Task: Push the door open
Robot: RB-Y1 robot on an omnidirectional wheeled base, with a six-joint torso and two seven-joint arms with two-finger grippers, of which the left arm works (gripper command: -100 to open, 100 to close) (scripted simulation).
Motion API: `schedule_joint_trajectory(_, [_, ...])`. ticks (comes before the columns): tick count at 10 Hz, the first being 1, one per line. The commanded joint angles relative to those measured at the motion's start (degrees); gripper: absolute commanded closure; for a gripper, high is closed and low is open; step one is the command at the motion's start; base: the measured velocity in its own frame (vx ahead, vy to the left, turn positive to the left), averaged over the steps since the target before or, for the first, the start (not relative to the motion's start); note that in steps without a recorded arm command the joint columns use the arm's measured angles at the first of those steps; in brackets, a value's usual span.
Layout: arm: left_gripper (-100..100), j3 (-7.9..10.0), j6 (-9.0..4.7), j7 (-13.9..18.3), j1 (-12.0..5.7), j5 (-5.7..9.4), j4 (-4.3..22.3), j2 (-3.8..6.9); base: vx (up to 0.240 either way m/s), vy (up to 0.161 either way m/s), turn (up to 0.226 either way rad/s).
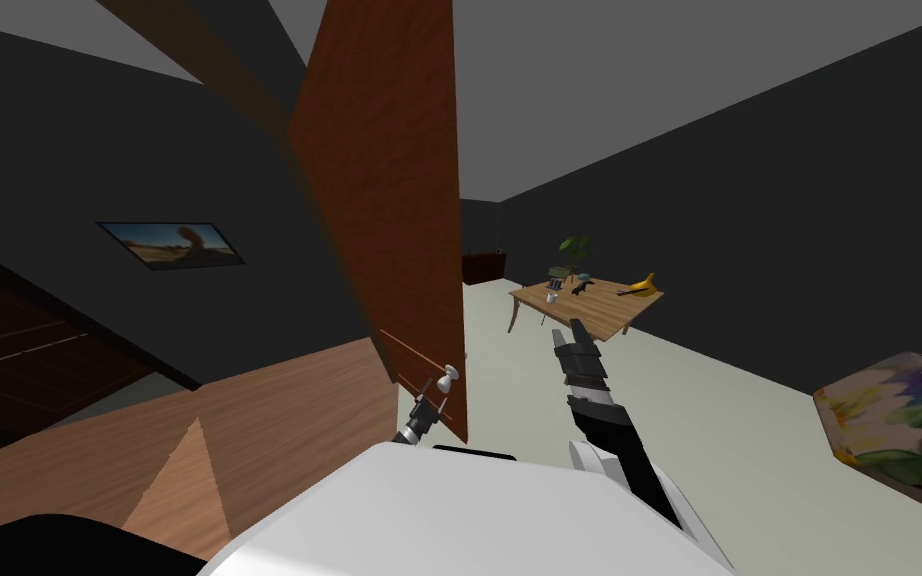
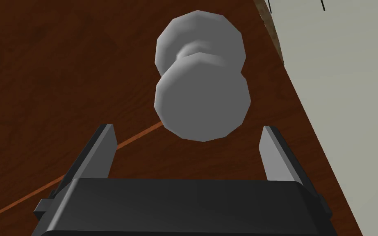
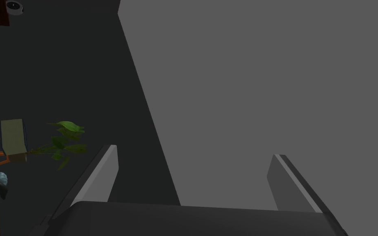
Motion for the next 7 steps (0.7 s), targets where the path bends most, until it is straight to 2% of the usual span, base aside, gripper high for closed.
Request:
schedule_joint_trajectory(1, [-100,-0.69,-0.51,2.86,1.37,0.21,-1.03,0.14,-0.026,0.046,0.013])
schedule_joint_trajectory(2, [-100,-0.69,-0.51,3.60,1.37,0.21,-1.03,0.14,-0.015,0.033,0.002])
schedule_joint_trajectory(4, [-100,-1.63,-1.01,7.20,3.30,0.45,-2.58,0.26,-0.018,0.033,0.013])
schedule_joint_trajectory(5, [-100,-1.63,-1.01,8.15,3.30,0.45,-2.58,0.26,-0.022,0.030,0.003])
schedule_joint_trajectory(6, [-100,-2.11,-1.26,10.12,4.28,0.57,-3.37,0.33,-0.020,0.026,0.011])
schedule_joint_trajectory(7, [-100,-2.11,-1.26,10.50,4.28,0.57,-3.37,0.33,-0.014,0.020,0.005])
